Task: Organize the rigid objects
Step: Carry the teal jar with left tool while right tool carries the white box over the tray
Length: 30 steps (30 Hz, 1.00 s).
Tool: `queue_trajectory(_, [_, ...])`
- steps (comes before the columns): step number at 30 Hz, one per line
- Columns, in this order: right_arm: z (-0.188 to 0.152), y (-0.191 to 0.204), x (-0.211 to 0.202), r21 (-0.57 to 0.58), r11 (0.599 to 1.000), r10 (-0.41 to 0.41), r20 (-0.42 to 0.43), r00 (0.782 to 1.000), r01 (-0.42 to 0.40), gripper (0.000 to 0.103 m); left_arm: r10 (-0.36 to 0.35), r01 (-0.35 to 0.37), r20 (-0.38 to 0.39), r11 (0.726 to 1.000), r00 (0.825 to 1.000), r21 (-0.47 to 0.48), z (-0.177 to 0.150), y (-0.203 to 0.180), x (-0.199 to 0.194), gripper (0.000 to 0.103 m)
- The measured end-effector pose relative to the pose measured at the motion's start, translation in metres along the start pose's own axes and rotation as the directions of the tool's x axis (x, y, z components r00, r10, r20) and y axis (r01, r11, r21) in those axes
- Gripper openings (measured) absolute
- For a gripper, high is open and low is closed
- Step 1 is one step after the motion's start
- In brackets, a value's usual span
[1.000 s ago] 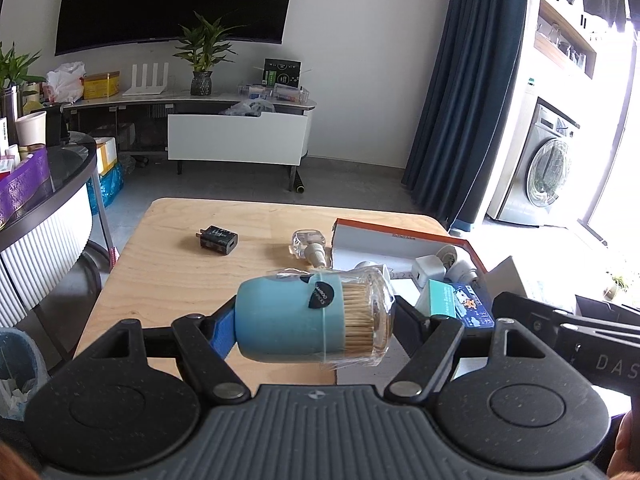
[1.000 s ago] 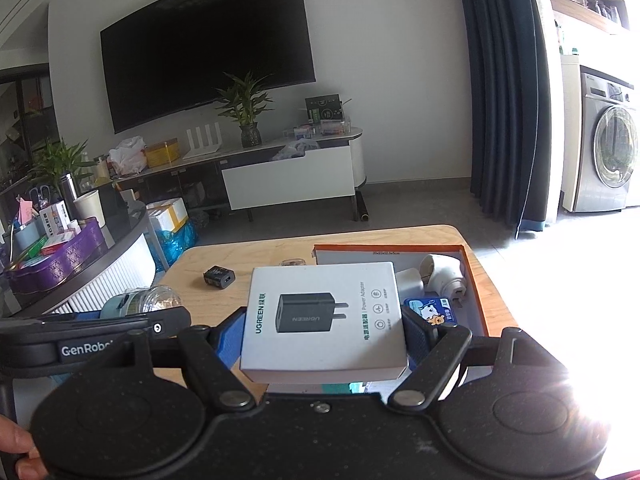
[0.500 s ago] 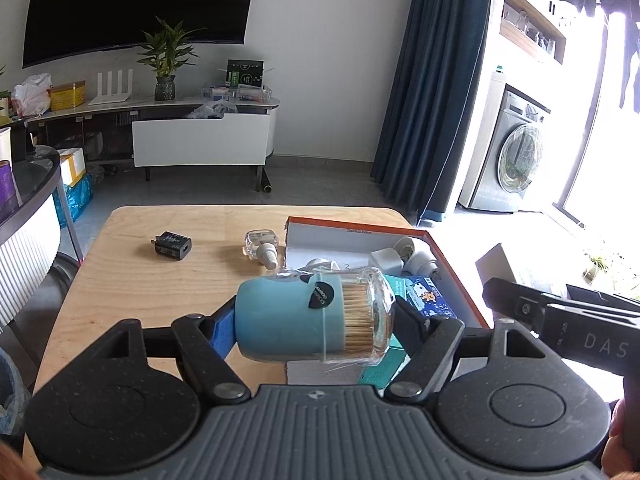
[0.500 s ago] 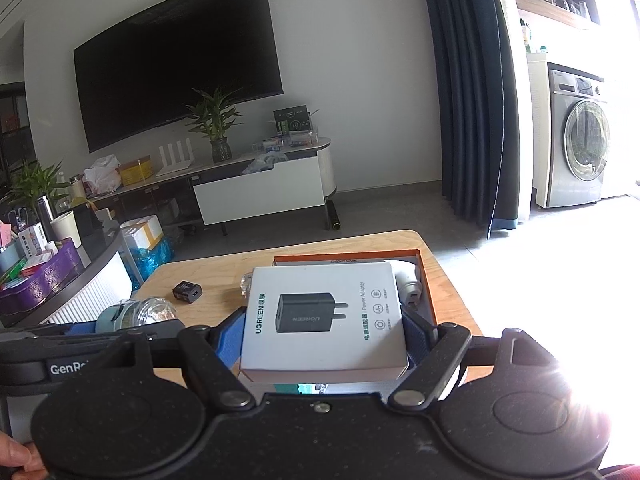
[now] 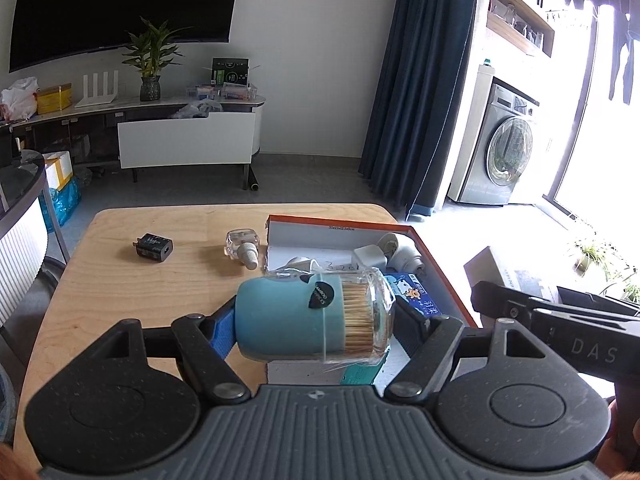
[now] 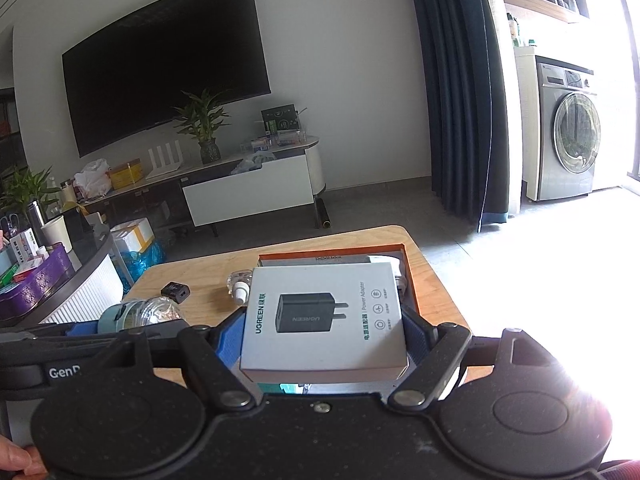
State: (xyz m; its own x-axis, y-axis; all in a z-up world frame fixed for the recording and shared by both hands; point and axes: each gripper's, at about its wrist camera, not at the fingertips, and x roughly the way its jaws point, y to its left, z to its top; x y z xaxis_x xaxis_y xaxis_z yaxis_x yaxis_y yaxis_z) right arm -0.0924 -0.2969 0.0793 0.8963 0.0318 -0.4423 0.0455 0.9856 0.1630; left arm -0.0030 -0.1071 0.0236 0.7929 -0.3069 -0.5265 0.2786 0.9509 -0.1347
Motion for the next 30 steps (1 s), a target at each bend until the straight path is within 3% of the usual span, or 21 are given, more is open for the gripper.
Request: queue_trajectory(30, [0.003, -0.004, 0.01, 0.018, 1.0, -0.016, -0.008, 1.0, 0.017, 0.092, -0.019, 0.019, -0.007, 1.0, 1.0, 0.019, 0.008, -0.009, 0.013, 0.077])
